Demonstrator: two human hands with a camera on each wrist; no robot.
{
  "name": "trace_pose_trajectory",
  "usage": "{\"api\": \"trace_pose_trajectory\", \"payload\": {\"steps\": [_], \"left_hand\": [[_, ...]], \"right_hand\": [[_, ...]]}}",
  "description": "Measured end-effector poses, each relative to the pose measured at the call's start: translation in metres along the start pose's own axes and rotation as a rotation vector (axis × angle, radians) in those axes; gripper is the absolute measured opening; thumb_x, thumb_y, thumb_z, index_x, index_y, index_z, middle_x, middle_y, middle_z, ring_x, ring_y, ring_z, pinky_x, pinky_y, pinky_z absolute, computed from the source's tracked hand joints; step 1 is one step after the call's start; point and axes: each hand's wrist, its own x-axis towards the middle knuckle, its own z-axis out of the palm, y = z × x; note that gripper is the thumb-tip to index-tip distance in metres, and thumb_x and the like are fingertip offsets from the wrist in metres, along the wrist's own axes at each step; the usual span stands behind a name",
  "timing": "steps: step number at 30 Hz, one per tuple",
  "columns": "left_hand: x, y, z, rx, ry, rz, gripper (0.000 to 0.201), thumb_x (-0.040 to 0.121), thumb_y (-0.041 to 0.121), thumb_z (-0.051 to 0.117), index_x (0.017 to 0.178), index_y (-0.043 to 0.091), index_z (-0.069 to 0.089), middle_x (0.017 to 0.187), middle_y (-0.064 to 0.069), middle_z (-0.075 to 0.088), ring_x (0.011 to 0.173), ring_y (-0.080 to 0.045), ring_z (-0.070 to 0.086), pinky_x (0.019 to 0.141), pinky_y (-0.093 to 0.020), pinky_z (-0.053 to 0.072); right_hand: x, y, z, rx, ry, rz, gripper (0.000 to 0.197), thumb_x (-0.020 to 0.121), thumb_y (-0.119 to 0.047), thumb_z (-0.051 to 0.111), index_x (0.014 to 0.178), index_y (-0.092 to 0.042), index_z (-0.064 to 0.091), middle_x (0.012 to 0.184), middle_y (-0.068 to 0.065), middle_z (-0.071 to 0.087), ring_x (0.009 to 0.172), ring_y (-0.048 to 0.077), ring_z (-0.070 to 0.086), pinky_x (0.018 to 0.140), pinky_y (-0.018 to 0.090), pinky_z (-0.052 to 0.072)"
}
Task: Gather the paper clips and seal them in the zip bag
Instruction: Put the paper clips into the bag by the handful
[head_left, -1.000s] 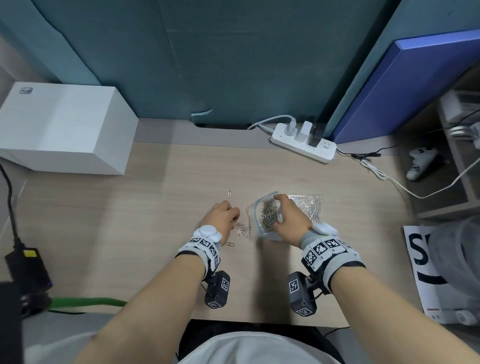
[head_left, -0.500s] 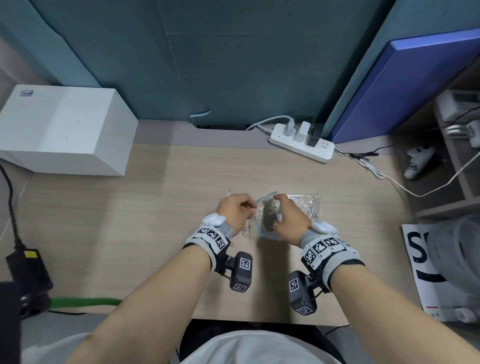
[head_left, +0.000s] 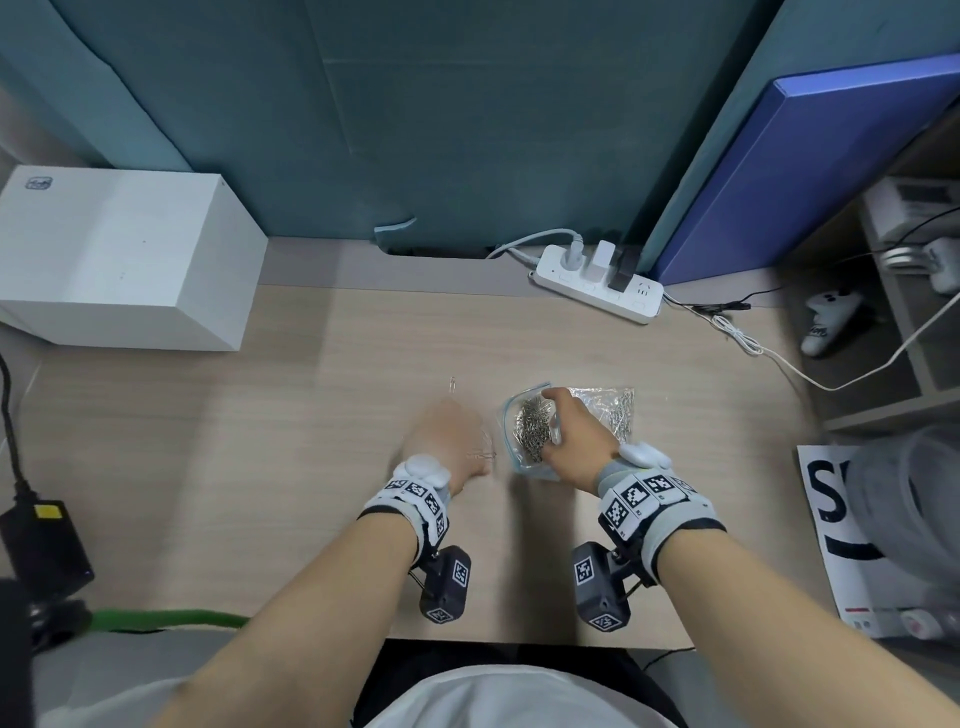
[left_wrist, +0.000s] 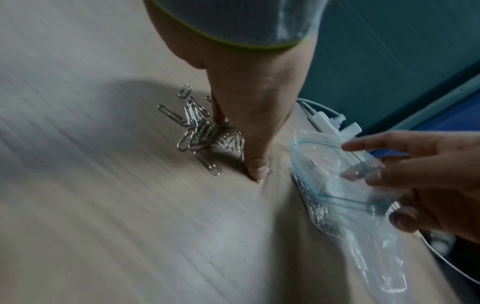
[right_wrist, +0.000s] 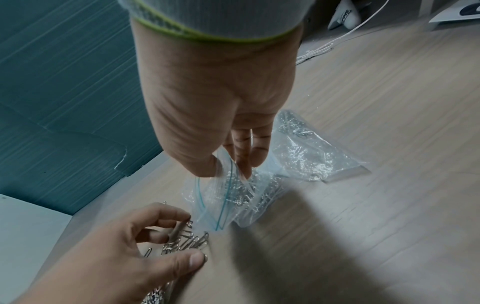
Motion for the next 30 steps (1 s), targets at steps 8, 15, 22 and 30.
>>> {"api": "trace_pose_trajectory", "payload": {"steps": [8,15,22,30], "left_hand": [[0.015,0.002,0.006,0.101,-0.031,0.128,0.015,0.093,0.011,0.061,0.106,0.017,0.060,0.107,-0.005,0.055,0.099,-0.029,0.056,0.064,-0.034,0.043],[0.013,-0.002,0.008,0.042,-0.003,0.118,0.010,0.092,0.007,0.059,0.096,0.017,0.058,0.096,-0.006,0.052,0.083,-0.031,0.058,0.060,-0.030,0.035],[0.017,0.030,-0.014,-0.503,0.119,0.008,0.014,0.086,0.012,0.075,0.083,0.025,0.069,0.082,0.004,0.063,0.072,-0.013,0.059,0.068,-0.024,0.047],[0.025,0.020,-0.005,-0.535,0.133,-0.105,0.016,0.089,0.015,0.070,0.089,0.031,0.075,0.086,0.009,0.072,0.073,-0.009,0.066,0.070,-0.024,0.054]], "right_hand": [[-0.004,0.004,0.000,0.000,-0.004,0.023,0.075,0.082,-0.012,0.061,0.147,-0.030,0.030,0.131,0.007,0.052,0.099,0.029,0.062,0.088,0.044,0.053],[-0.003,0.004,-0.001,0.002,-0.010,0.025,0.075,0.082,-0.013,0.061,0.146,-0.033,0.028,0.134,0.008,0.052,0.101,0.030,0.063,0.090,0.045,0.053],[0.002,0.000,0.002,0.009,-0.017,0.035,0.077,0.081,-0.010,0.059,0.148,-0.031,0.028,0.139,0.008,0.051,0.106,0.030,0.063,0.091,0.042,0.053],[0.003,0.003,0.002,0.019,-0.001,0.020,0.075,0.082,-0.009,0.059,0.148,-0.028,0.029,0.136,0.008,0.051,0.102,0.028,0.061,0.088,0.038,0.051]]}}
